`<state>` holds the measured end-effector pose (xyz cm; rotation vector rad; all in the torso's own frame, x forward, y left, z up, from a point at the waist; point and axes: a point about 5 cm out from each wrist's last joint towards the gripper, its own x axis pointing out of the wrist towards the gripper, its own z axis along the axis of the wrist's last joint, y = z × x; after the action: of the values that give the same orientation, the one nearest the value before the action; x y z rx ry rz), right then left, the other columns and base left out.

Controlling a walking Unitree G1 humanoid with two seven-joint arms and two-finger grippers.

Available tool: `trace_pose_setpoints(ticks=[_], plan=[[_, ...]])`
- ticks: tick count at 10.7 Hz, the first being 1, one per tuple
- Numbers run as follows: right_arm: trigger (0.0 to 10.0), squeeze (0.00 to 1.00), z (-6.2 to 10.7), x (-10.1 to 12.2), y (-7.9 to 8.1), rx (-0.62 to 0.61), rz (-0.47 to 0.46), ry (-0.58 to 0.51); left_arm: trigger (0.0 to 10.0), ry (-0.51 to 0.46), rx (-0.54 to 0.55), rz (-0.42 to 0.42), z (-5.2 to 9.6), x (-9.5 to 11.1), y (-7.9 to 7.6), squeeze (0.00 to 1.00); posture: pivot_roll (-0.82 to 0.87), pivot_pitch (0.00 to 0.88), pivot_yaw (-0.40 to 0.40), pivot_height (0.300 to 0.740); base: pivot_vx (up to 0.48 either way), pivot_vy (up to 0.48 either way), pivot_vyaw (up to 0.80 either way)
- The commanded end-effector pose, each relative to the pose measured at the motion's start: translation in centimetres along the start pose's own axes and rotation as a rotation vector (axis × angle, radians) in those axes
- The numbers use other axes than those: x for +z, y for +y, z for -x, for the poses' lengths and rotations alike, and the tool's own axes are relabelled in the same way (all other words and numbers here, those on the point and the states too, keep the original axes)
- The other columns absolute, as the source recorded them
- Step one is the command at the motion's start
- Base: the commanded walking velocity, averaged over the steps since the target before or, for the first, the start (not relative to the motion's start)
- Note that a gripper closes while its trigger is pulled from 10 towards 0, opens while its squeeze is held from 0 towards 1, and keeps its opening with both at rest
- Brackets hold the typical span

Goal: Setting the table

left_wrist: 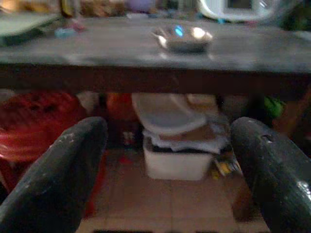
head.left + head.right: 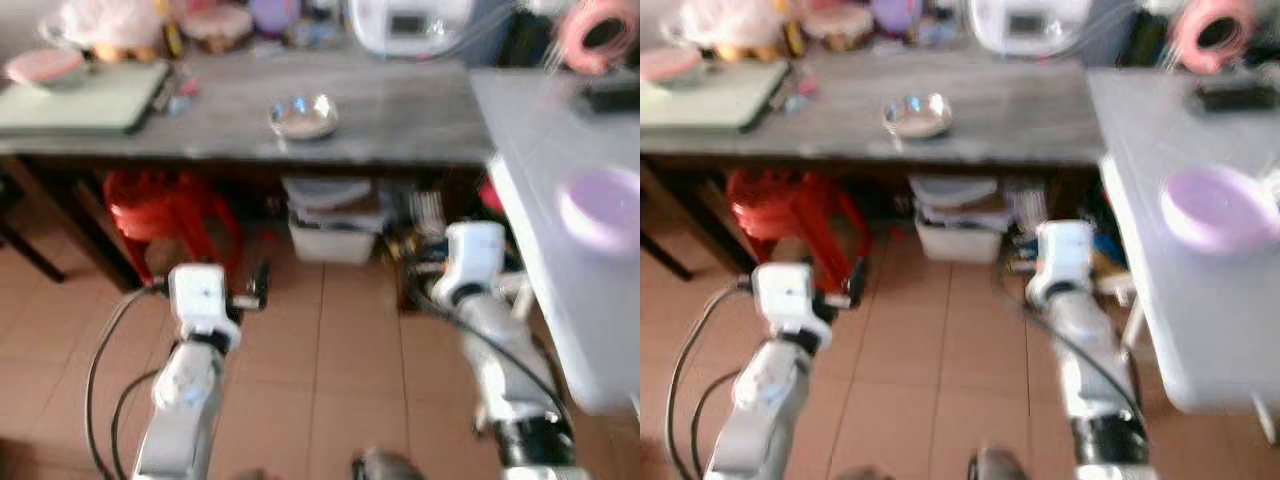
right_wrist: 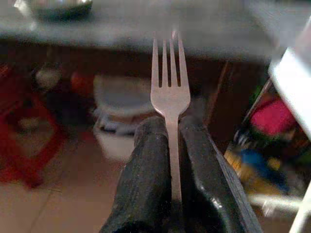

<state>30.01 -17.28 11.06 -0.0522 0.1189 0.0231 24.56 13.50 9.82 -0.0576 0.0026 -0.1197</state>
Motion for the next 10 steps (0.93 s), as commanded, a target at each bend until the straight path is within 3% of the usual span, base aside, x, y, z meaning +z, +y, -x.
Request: trace_pose_setpoints(ticks=[1,7,10], plan=[[0.0,0.0,-0.5,1.4,0.4,-0.008,0.006,-0.06,10.0,-0.007,0.02,-0.025,0.1,0.1,0.7,0.0,0.0,0.063,0.034,0.74,0.48,0.0,0.0],[0.0,0.0,-1.2,2.2,-0.4,-0.049,0.043,-0.102,10.0,-0.012,0.022,-0.027,0.0,0.2,0.6,0.0,0.01,0.067,0.033,0.74,0.48,0.0,0.0],[0.0,0.0,-1.3,1.8,-1.2,-0.091,0.012,-0.074,10.0,-0.003,0.029,-0.021,0.1,0.2,0.8,0.0,0.01,0.08,0.036,0.74,0.462,0.0,0.0]])
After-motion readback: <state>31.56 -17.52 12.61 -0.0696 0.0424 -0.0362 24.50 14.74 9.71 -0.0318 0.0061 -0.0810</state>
